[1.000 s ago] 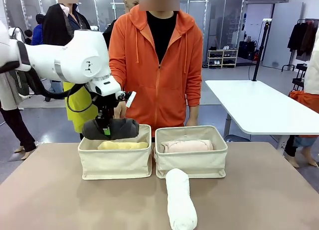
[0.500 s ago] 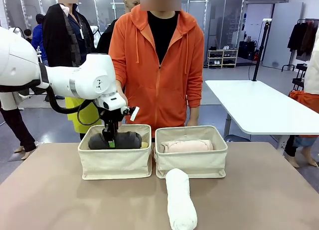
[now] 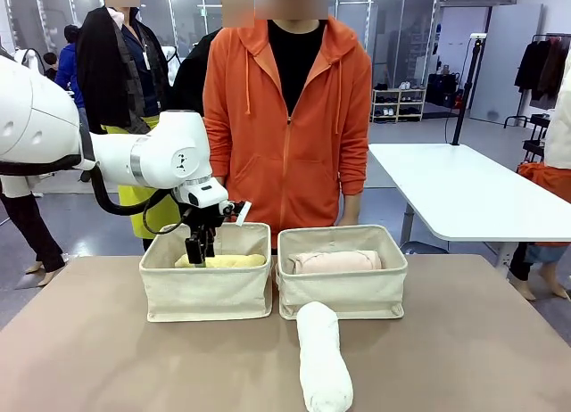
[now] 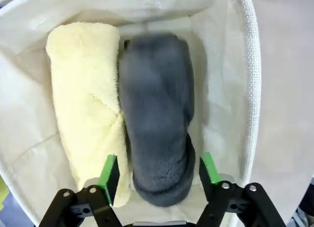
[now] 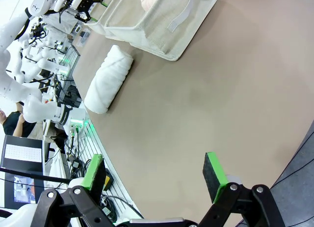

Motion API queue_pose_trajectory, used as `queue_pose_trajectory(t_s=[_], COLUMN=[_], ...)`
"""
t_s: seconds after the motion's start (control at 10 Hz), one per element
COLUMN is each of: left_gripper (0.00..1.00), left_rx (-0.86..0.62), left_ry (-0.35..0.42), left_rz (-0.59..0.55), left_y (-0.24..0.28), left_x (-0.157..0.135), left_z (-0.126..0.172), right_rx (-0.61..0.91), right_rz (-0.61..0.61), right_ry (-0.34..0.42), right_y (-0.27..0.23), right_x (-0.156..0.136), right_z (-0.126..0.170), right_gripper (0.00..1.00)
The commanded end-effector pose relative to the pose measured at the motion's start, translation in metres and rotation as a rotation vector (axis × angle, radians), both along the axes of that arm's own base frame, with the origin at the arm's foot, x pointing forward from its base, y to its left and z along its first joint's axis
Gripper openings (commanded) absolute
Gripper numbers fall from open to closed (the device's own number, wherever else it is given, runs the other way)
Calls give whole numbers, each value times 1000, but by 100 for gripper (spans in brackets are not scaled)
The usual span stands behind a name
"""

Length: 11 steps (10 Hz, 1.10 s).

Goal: Divide the towels into two baskets.
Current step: Pick up one hotel-folded towel from the bottom of the table and place it in the Fabric basket indicated by the person.

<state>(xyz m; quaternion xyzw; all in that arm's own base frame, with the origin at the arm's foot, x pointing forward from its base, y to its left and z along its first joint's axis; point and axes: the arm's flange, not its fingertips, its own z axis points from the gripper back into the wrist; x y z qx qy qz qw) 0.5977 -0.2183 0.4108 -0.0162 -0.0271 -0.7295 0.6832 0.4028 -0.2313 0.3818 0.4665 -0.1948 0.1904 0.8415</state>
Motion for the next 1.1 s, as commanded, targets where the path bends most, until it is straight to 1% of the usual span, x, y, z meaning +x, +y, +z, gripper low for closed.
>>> queue_pose_trajectory(t_s=[0.0, 0.2, 0.3, 0.4, 1.0], left_gripper=[100, 100, 100, 100, 100], left_rx=[-32, -46, -55, -8, -8], left_ry=[-6, -18, -37, -8, -8], left_rz=[13, 24, 62, 7, 7], left_y=[3, 4, 9, 1, 1], left_x=[-2, -5, -14, 0, 0], left_z=[6, 12, 16, 6, 6], right_rx=[-2, -2, -2, -2, -2], right_rz=[-7, -7, -7, -7, -7], right_ry=[-9, -9, -9, -9, -9], right_y=[3, 3, 3, 3, 3], right_x=[0, 0, 0, 0, 0], right_z=[2, 2, 2, 2, 2], right_gripper=[100, 100, 100, 100, 100])
